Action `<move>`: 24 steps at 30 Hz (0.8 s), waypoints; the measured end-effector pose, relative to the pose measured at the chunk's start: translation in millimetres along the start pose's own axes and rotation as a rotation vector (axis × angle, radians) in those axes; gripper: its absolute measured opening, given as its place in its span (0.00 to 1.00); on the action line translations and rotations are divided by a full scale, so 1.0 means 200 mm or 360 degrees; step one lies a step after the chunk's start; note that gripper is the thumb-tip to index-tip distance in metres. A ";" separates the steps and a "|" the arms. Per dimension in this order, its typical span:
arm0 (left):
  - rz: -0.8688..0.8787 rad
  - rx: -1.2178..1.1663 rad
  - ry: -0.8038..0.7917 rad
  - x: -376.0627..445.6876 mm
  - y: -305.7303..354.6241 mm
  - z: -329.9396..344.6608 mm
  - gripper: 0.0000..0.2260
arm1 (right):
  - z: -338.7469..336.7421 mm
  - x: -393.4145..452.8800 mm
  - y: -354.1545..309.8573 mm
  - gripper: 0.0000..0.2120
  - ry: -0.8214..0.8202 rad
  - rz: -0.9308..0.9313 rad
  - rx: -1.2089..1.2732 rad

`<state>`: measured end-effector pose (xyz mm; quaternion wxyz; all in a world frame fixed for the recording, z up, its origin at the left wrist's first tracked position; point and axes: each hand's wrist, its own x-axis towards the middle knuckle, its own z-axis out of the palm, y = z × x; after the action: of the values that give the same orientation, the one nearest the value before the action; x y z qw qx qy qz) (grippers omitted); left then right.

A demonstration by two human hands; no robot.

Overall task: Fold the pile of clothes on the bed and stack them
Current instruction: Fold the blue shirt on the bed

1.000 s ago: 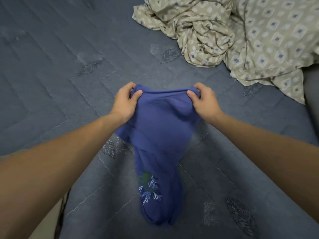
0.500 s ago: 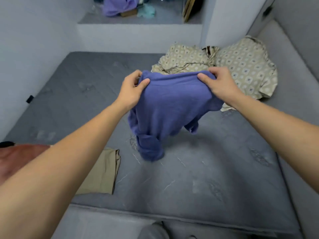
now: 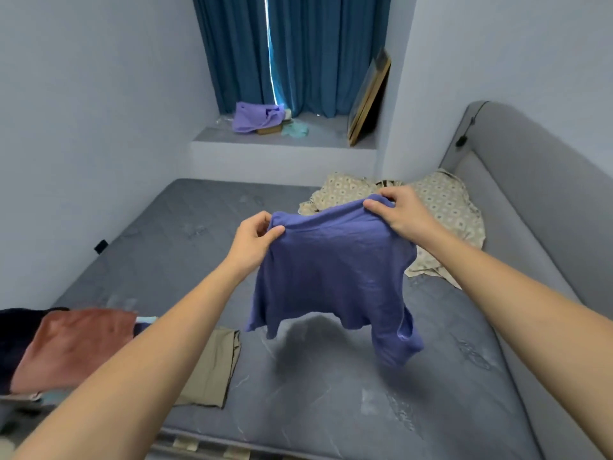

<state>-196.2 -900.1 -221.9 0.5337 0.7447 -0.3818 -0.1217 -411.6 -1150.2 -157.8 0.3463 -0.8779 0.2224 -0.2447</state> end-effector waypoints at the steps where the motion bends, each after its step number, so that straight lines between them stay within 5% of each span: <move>1: -0.0030 -0.0012 0.0000 -0.04 -0.02 -0.01 0.10 | 0.02 -0.03 -0.02 0.13 -0.0003 0.0002 -0.0015; 14: -0.0132 0.0121 0.0123 -0.20 -0.25 -0.17 0.09 | 0.42 -0.22 -0.21 0.14 0.0033 0.0030 -0.0054; 24: -0.0195 0.0297 0.0348 -0.10 -0.16 -0.26 0.07 | 0.42 -0.17 -0.42 0.16 -0.0025 0.0119 0.0325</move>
<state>-165.0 -845.9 -234.7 0.4921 0.8218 -0.2850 -0.0363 -370.2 -1032.9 -160.9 0.4446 -0.8310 0.2261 -0.2462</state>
